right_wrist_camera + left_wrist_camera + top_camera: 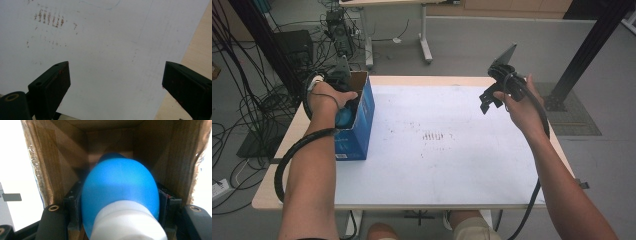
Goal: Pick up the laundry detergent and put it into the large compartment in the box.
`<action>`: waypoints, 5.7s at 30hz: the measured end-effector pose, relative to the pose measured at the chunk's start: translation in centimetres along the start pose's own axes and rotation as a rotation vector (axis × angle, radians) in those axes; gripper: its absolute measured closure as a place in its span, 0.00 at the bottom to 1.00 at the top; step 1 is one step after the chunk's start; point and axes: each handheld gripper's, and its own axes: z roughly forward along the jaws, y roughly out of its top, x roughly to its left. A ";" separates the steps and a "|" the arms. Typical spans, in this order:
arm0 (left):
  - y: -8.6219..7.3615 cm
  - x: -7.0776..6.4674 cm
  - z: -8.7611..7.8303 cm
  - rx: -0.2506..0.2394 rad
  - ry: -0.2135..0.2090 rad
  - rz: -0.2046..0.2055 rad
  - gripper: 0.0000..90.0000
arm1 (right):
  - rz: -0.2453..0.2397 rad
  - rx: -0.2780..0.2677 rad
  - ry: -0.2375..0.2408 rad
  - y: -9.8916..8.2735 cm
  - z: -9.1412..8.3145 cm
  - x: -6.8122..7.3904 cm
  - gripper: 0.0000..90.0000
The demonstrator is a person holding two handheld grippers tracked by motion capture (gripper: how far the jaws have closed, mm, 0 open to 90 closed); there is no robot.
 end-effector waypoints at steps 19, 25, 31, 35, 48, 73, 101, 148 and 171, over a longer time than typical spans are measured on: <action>0.0 -0.2 0.0 0.000 0.003 0.002 0.41 | 0.004 -0.004 0.004 -0.3 0.0 -0.3 0.09; 0.0 -0.1 0.0 0.000 -0.001 0.001 0.41 | 0.003 -0.003 0.003 -0.2 0.1 -0.2 0.09; -0.1 0.0 0.0 -0.004 -0.003 0.001 0.41 | 0.001 -0.002 0.002 -0.1 0.1 0.0 0.09; -0.1 0.0 0.0 -0.004 -0.005 0.001 0.41 | 0.002 -0.003 0.002 -0.1 0.1 0.0 0.09; -0.1 0.0 0.1 -0.006 -0.005 0.000 0.41 | 0.001 -0.002 0.006 -0.1 0.1 -0.1 0.09; -0.4 0.1 -0.3 -0.017 -0.010 -0.001 0.39 | -0.007 -0.003 0.006 0.0 0.1 0.1 0.09; -5.1 -2.2 -9.0 -0.149 -0.023 0.106 0.21 | -0.023 -0.005 0.003 0.5 0.1 1.0 0.09; -6.6 -10.7 -8.2 -0.149 -0.113 0.373 0.08 | -0.036 -0.002 0.002 1.2 0.2 1.5 0.09; -6.7 -12.2 -7.8 -0.130 -0.118 0.411 0.08 | -0.034 -0.001 0.007 1.0 0.2 1.3 0.09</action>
